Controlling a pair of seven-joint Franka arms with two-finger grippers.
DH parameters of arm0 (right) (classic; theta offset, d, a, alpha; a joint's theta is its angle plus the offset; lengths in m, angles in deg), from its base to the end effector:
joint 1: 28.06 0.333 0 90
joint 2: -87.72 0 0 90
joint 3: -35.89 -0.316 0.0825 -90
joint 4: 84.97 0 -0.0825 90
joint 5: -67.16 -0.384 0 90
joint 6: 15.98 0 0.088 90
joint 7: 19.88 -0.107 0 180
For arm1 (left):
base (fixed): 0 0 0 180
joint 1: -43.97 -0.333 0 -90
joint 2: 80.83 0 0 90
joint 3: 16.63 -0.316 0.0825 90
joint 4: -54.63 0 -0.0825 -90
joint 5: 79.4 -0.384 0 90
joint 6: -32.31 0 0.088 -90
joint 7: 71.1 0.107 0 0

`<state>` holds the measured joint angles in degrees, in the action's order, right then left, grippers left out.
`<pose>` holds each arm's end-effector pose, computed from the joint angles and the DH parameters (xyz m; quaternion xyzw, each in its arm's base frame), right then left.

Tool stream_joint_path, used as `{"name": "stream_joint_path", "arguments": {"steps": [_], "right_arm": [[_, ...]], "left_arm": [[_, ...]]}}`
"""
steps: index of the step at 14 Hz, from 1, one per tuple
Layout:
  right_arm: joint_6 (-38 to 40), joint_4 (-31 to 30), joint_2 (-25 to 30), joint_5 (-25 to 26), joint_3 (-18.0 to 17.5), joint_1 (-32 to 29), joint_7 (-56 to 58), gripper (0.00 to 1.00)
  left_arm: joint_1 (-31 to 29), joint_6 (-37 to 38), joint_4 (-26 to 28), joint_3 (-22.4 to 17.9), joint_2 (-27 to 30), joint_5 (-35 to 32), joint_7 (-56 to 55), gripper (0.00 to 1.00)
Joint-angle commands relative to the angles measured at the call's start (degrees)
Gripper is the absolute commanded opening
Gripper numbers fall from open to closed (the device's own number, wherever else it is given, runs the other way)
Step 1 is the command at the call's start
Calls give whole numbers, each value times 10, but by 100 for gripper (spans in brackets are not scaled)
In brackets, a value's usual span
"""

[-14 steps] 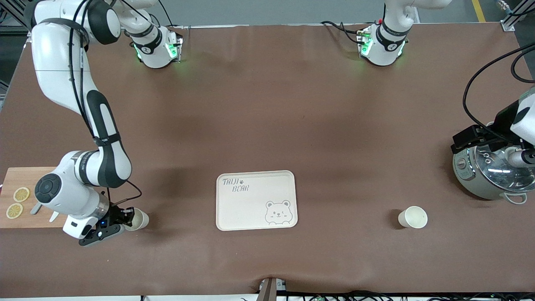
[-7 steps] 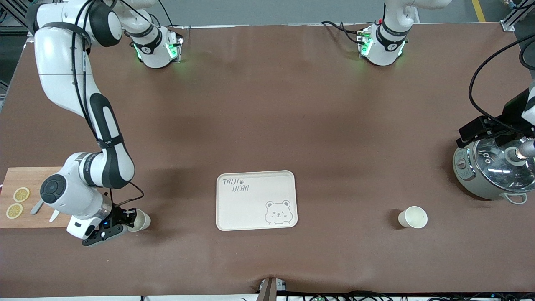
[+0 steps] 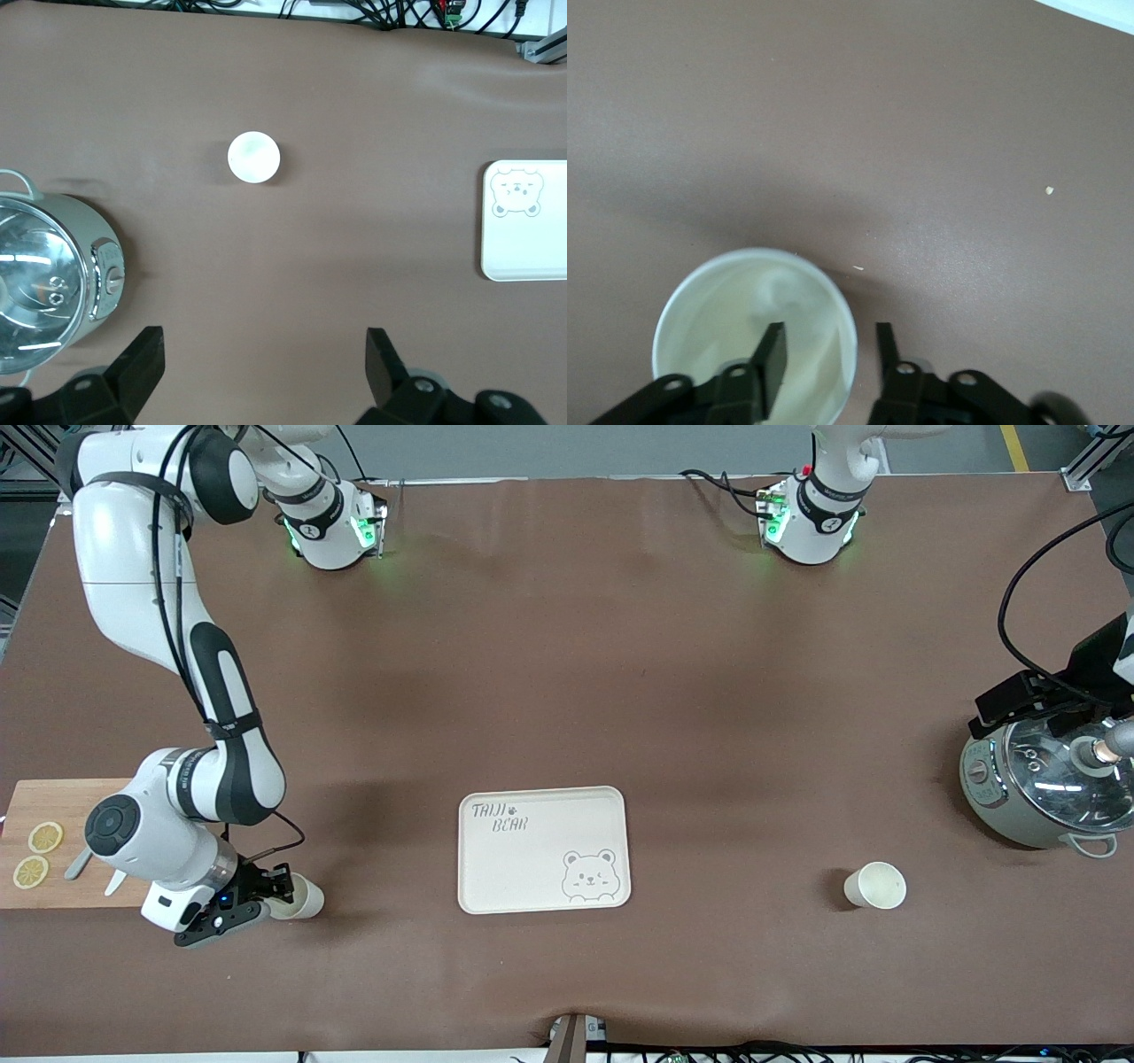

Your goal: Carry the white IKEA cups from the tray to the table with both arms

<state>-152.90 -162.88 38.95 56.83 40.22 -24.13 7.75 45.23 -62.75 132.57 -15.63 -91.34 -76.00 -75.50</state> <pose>0.7551 0.0097 0.2276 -0.9766 -0.1906 -0.0978 0.0170 0.6194 -0.0292 0.6256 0.9977 0.0198 0.0557 0.0345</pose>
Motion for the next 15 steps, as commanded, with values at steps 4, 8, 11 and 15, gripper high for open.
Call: {"name": "stream_joint_path", "arguments": {"steps": [4, 8, 11, 15], "right_arm": [[10, 8, 12, -10, -7, -6, 11, 100], [103, 38, 26, -8, -5, -5, 8, 100], [222, 107, 37, -6, -1, -7, 7, 100], [354, 152, 88, -4, 7, -9, -31, 100]], "left_arm": [[-10, -11, 16, 16, 16, -16, 4, 100], [-10, -12, 6, 11, 7, -23, 4, 100], [-7, -11, 1, 11, 1, -63, 7, 100], [-6, -11, 1, 12, 1, -72, 2, 100]]}}
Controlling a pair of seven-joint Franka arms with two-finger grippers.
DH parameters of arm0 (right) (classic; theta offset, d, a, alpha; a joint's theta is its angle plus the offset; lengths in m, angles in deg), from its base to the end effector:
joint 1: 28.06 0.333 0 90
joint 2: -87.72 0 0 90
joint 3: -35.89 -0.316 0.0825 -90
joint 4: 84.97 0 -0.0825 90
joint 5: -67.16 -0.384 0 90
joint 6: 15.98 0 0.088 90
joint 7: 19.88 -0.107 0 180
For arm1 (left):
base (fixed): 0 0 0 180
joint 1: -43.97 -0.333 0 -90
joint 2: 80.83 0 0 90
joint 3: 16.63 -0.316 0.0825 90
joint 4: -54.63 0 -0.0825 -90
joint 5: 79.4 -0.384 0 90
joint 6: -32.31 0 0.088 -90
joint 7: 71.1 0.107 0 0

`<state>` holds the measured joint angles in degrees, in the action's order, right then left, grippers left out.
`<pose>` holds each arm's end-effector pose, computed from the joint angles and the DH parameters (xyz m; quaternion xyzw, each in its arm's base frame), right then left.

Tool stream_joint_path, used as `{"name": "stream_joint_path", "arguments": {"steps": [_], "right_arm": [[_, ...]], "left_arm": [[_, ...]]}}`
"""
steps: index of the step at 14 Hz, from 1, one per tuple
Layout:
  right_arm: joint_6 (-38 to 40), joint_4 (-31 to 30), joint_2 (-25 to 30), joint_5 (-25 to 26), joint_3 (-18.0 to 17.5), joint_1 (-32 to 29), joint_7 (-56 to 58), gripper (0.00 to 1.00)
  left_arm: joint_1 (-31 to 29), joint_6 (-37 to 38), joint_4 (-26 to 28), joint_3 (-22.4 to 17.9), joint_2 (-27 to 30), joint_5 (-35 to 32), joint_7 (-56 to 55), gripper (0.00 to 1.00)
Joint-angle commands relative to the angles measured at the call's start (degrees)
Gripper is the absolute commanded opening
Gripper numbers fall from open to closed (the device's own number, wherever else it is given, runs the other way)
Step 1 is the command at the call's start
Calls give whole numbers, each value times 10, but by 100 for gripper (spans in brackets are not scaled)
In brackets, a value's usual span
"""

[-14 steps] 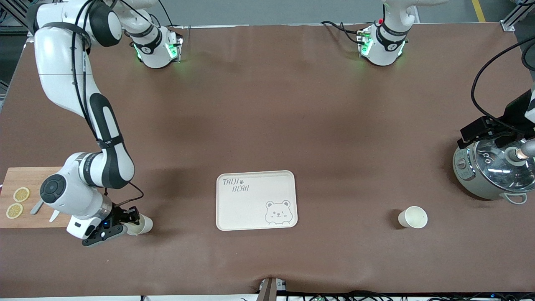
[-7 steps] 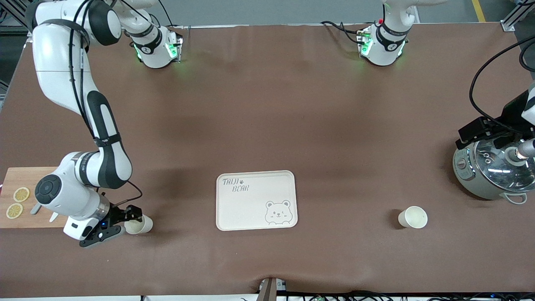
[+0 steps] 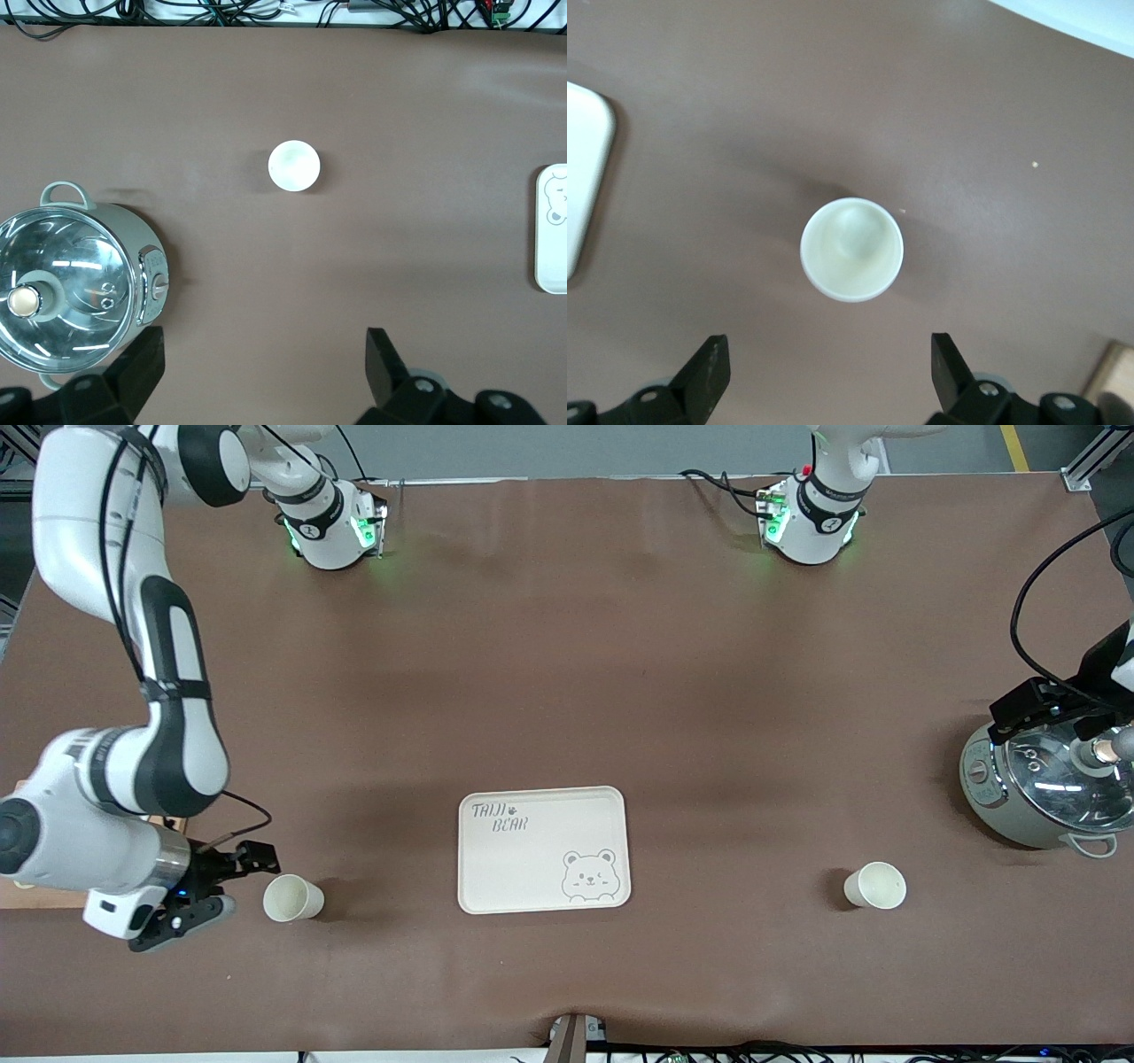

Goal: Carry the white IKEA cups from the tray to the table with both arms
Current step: 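Open the right gripper and draw it back from the cup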

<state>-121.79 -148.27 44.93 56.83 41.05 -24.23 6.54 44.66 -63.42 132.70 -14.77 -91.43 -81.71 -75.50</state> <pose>0.7548 0.0173 0.3761 -0.9773 -0.2044 -0.0121 0.0548 0.6213 -0.0216 0.6246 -0.9978 -0.0158 -0.0625 0.0134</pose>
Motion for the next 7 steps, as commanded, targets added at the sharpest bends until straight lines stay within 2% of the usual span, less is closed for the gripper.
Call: {"name": "stream_joint_path", "arguments": {"steps": [1, 6, 7], "right_arm": [[60, 5, 45, -3, -2, -6, -32, 100], [200, -18, 145, -3, -4, 0, -142, 100], [208, -50, 174, -3, -4, 5, -167, 100]], "left_arm": [[1, -4, 1, 4, 1, -15, 1, 100], [4, -4, 0, 7, 1, -15, 3, 100], [4, -2, 0, 7, 0, -12, 3, 100]]}}
